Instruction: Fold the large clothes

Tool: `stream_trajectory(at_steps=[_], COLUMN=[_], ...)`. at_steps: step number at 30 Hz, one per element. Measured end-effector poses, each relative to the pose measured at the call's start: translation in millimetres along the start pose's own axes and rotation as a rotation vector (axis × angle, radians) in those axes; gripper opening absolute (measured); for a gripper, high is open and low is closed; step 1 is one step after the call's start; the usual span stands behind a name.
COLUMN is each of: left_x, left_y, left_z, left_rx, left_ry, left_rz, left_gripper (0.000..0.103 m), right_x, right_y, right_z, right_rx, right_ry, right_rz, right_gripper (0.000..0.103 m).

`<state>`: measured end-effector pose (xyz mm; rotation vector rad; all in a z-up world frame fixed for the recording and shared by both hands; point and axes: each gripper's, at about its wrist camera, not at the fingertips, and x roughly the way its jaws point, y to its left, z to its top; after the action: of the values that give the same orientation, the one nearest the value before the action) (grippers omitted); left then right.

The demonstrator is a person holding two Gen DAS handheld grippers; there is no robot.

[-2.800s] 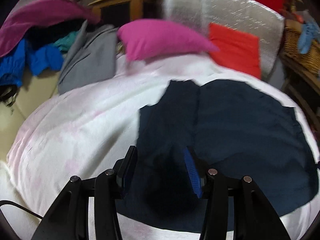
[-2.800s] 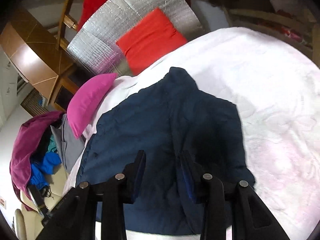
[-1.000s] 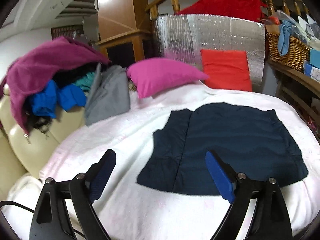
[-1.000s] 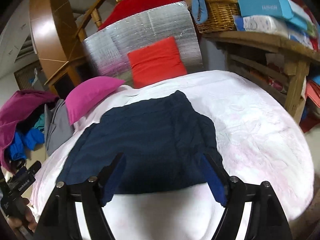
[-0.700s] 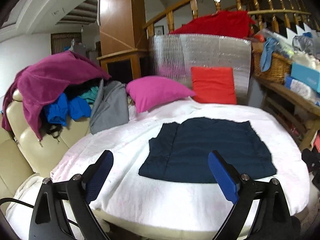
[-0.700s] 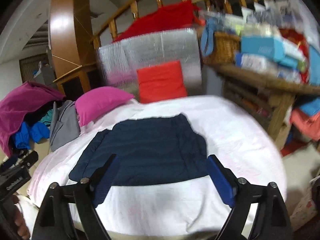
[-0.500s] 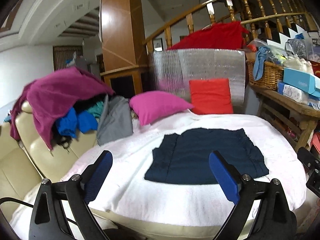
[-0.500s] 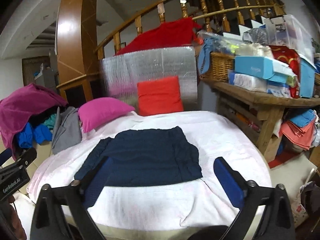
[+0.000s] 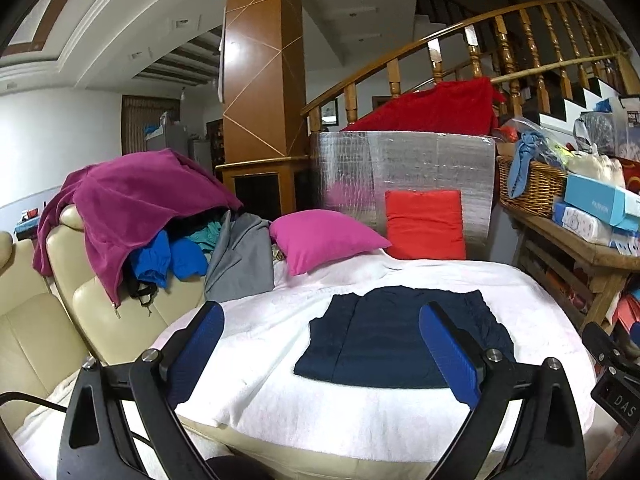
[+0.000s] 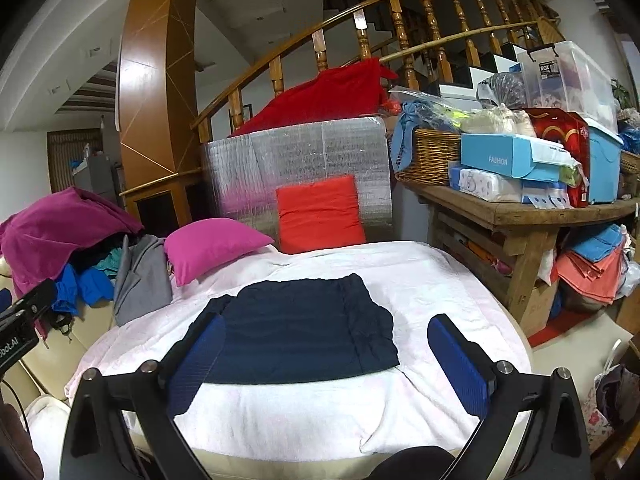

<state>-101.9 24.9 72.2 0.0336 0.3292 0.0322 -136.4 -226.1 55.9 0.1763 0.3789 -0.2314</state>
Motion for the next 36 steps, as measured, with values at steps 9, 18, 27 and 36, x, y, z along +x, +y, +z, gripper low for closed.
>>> stream_trajectory(at_steps=[9, 18, 27, 36], left_x=[-4.3, -4.0, -2.5, -3.4], left_y=[-2.5, -5.0, -7.4, -9.4], left_z=[-2.5, -3.4, -4.8, -4.7], left_rx=[0.02, 0.032, 0.042, 0.043], left_ry=[-0.008, -0.002, 0.006, 0.008], left_rz=[-0.001, -0.012, -0.019, -0.019], left_gripper=[0.098, 0.098, 0.098, 0.098], right_x=[2.3, 3.9, 7.4, 8.8], right_y=[10.4, 10.1, 8.1, 6.5], right_z=[-6.0, -8.3, -11.8, -13.3], right_rx=[-0.023, -0.017, -0.006, -0.001], right_ry=[0.01, 0.018, 0.022, 0.026], right_rz=[0.01, 0.009, 0.009, 0.008], right_gripper=[0.102, 0.102, 0.102, 0.102])
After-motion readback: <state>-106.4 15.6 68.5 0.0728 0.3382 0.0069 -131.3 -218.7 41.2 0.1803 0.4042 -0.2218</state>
